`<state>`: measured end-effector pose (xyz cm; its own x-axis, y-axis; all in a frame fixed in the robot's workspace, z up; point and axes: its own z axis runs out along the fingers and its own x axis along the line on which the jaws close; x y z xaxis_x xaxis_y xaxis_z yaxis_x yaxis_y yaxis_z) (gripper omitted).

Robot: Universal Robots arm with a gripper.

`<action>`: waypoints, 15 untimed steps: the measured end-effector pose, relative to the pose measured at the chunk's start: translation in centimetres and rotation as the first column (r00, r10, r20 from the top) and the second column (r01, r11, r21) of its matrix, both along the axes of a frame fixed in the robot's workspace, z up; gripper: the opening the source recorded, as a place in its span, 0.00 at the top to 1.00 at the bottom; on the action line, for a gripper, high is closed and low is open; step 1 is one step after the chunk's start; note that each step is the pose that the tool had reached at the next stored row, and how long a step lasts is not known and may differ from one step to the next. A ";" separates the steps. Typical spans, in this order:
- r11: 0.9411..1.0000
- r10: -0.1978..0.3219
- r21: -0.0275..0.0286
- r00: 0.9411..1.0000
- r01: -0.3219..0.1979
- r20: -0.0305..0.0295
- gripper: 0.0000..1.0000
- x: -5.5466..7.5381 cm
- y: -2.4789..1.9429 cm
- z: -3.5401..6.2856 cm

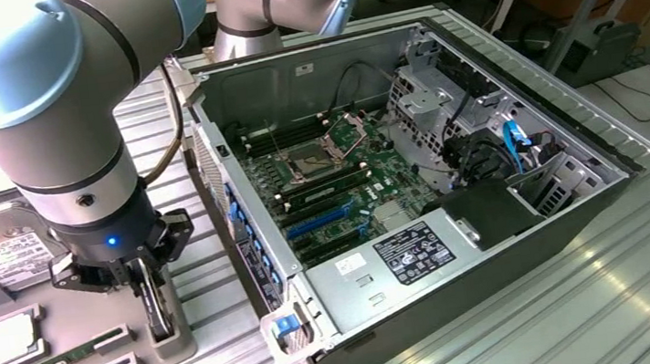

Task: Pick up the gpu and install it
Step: 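Pick up the gpu and move the gpu toward the slot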

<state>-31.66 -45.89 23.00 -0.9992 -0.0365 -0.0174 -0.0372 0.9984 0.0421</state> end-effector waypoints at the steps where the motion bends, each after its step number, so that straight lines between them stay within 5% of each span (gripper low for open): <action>1: 1.000 0.000 0.000 1.000 0.000 0.000 0.72 0.0 0.00 0.00; 8: 1.000 0.000 0.000 1.000 0.000 0.000 0.72 0.0 0.00 0.00; 15: 1.000 0.000 0.000 1.000 0.000 0.000 0.72 0.0 0.00 1.70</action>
